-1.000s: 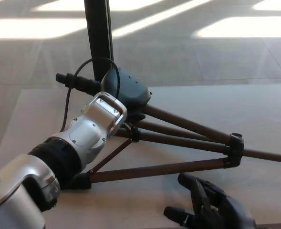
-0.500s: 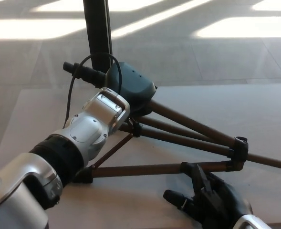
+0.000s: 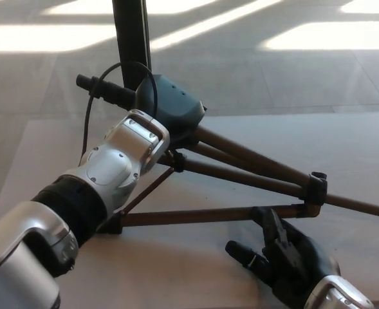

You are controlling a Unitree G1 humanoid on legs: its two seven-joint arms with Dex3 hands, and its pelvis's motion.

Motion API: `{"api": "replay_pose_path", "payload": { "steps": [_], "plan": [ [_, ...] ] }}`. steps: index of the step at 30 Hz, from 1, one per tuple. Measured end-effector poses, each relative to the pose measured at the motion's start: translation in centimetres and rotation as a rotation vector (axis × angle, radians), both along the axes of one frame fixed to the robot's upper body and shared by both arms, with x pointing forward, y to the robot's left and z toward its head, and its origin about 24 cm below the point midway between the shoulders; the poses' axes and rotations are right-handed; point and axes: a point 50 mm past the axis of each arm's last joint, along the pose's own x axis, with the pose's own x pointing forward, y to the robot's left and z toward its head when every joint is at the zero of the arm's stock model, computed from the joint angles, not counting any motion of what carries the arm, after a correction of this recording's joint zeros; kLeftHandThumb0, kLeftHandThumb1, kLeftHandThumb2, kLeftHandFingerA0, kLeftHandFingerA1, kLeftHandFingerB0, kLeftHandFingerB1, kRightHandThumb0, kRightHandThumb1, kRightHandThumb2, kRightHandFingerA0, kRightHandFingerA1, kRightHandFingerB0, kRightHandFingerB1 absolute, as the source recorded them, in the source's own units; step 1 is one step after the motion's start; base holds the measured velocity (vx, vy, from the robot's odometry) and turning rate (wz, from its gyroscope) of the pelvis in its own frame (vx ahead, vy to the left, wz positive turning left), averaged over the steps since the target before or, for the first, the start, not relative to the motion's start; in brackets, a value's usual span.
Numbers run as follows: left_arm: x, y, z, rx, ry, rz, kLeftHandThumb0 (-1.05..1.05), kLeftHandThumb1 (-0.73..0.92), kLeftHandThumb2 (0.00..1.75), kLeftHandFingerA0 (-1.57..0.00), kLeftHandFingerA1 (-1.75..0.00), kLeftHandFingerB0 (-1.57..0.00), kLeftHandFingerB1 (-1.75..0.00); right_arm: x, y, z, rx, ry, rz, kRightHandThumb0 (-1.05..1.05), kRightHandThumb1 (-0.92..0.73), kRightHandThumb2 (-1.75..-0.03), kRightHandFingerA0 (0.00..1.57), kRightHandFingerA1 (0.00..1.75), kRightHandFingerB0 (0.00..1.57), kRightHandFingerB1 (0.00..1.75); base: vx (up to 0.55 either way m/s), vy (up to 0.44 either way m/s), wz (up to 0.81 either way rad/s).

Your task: Use both hands of the robot to pick up the tripod lying in the middle of the desk and make it stand upright on the desk

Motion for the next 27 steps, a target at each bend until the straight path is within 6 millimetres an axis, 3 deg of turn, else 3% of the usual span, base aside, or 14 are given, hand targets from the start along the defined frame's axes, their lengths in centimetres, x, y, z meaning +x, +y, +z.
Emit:
{"api": "replay_pose_path", "payload": {
  "steps": [2, 3, 4, 5, 8, 10, 12, 13, 15, 16, 21, 22, 25, 27],
  "plan": [
    [0.0, 0.1, 0.1, 0.002, -0.002, 0.003, -0.31, 0.67, 0.68, -0.89, -1.63, -0.82, -1.06, 0.0, 0.1, 0.0, 0.001, 0.001, 0.000, -0.56, -0.70, -0.60, 0.25, 0.80, 0.29, 0.54, 0.00, 0.000, 0.00],
    [0.1, 0.2, 0.4, 0.007, -0.005, 0.007, -0.38, 0.52, 0.97, -1.16, -1.32, -0.85, -1.01, 0.0, 0.3, 0.0, 0.002, 0.006, 0.002, -0.55, -0.72, -0.60, 0.23, 0.79, 0.28, 0.51, 0.00, 0.000, 0.00],
    [0.2, 0.2, 0.5, 0.008, -0.007, 0.009, -0.38, 0.52, 0.97, -1.16, -1.32, -0.85, -1.01, 0.0, 0.3, 0.0, 0.002, 0.008, 0.003, -0.55, -0.72, -0.60, 0.23, 0.79, 0.28, 0.51, 0.00, 0.000, 0.00],
    [0.2, 0.2, 0.6, 0.009, -0.009, 0.010, -0.39, 0.81, 0.73, -0.82, -1.55, -0.63, -0.90, -0.1, 0.4, 0.0, 0.002, 0.010, 0.004, -0.56, -0.72, -0.60, 0.22, 0.78, 0.27, 0.51, 0.00, 0.000, 0.00],
    [0.3, 0.3, 1.2, 0.013, -0.020, 0.013, -0.36, 0.75, 0.71, -0.83, -1.50, -0.65, -0.69, -0.1, 0.7, 0.0, 0.000, 0.015, 0.006, -0.57, -0.71, -0.60, 0.22, 0.81, 0.27, 0.54, 0.00, 0.000, 0.00],
    [0.4, 0.2, 1.8, 0.015, -0.031, 0.013, -0.36, 0.75, 0.68, -0.86, -1.37, -0.77, -0.86, -0.1, 0.8, 0.1, -0.001, 0.017, 0.003, -0.58, -0.72, -0.60, 0.21, 0.82, 0.26, 0.55, 0.00, 0.000, 0.00],
    [0.5, 0.2, 2.3, 0.017, -0.041, 0.014, -0.39, 0.72, 0.69, -0.86, -1.61, -0.82, -1.19, -0.1, 0.9, 0.1, 0.000, 0.019, 0.000, -0.58, -0.72, -0.61, 0.21, 0.83, 0.26, 0.56, 0.00, 0.000, 0.00],
    [0.6, 0.2, 2.7, 0.019, -0.048, 0.014, -0.43, 0.51, 0.97, -1.17, -1.33, -0.87, -1.05, 0.0, 1.0, 0.1, 0.001, 0.020, -0.002, -0.58, -0.72, -0.61, 0.21, 0.81, 0.27, 0.56, 0.00, 0.000, 0.00],
    [0.6, 0.2, 3.3, 0.025, -0.061, 0.012, -0.40, 0.50, 0.97, -1.16, -1.31, -0.83, -0.97, 0.0, 1.1, 0.1, 0.002, 0.024, -0.007, -0.58, -0.72, -0.61, 0.20, 0.80, 0.26, 0.54, 0.00, 0.000, 0.00],
    [0.7, 0.1, 3.6, 0.027, -0.066, 0.010, -0.39, 0.66, 0.66, -0.87, -1.66, -0.82, -1.01, 0.0, 1.1, 0.0, 0.004, 0.026, -0.010, -0.59, -0.69, -0.61, 0.18, 0.79, 0.26, 0.54, 0.00, 0.000, 0.00],
    [0.8, 0.0, 4.7, 0.035, -0.087, 0.006, -0.39, 0.65, 0.67, -0.89, -1.63, -0.84, -1.04, 0.0, 1.2, 0.0, 0.006, 0.036, -0.022, -0.83, -0.55, -0.89, 0.04, 0.65, 0.04, 0.40, 0.00, 0.000, 0.00],
    [0.8, -0.1, 5.1, 0.038, -0.095, 0.002, -0.38, 0.65, 0.68, -0.90, -1.62, -0.86, -1.00, 0.0, 1.2, -0.1, 0.006, 0.040, -0.022, -0.94, -0.55, -0.97, 0.00, 0.24, 0.01, 0.03, 0.00, 0.000, 0.00],
    [0.8, -0.4, 6.0, 0.046, -0.114, -0.007, -0.37, 0.66, 0.69, -0.91, -1.61, -0.87, -1.04, 0.0, 1.3, -0.2, 0.015, 0.041, -0.026, -0.97, -0.57, -0.98, 0.00, 0.20, 0.05, 0.00, 0.00, 0.000, 0.00],
    [0.8, -0.6, 6.5, 0.051, -0.123, -0.012, -0.36, 0.65, 0.64, -0.90, -1.60, -0.86, -0.91, 0.2, 1.4, -0.2, 0.022, 0.044, -0.028, -0.85, -0.52, -0.98, 0.00, 0.33, 0.00, 0.20, 0.00, 0.000, 0.00]
  ]
}}
